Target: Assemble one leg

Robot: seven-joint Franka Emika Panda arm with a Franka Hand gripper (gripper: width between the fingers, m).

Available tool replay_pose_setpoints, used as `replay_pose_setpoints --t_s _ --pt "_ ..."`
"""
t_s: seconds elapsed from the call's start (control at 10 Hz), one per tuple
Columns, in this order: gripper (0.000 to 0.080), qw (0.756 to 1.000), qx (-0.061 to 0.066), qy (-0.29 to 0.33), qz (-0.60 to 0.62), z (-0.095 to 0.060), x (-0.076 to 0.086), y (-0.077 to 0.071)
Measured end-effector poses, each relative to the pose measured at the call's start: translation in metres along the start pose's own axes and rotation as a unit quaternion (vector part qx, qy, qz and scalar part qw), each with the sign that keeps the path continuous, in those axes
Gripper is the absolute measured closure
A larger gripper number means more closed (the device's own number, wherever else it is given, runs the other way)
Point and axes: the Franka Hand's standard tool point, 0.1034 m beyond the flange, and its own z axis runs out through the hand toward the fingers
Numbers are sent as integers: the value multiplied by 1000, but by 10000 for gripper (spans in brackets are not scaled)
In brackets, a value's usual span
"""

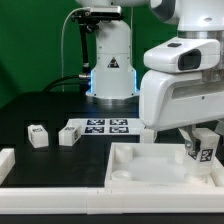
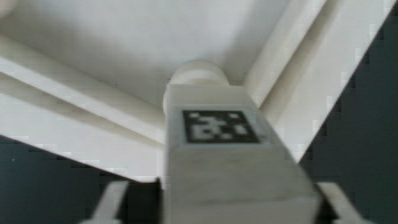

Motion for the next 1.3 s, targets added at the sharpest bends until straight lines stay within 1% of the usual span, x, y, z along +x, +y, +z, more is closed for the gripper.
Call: replay_pose_setpoints --t_s 0.5,0.6,0.7,0.8,0.9,1.1,1.3 --pt "508 1000 0 0 24 0 0 0" --pt "508 998 1 1 56 0 0 0" --pt "508 989 4 13 151 0 1 0" --pt "508 975 6 19 221 1 1 -2" --pt "508 955 6 18 296 0 1 -2" --pt "508 914 5 17 406 1 0 0" --pt "508 844 -2 17 536 2 -2 2"
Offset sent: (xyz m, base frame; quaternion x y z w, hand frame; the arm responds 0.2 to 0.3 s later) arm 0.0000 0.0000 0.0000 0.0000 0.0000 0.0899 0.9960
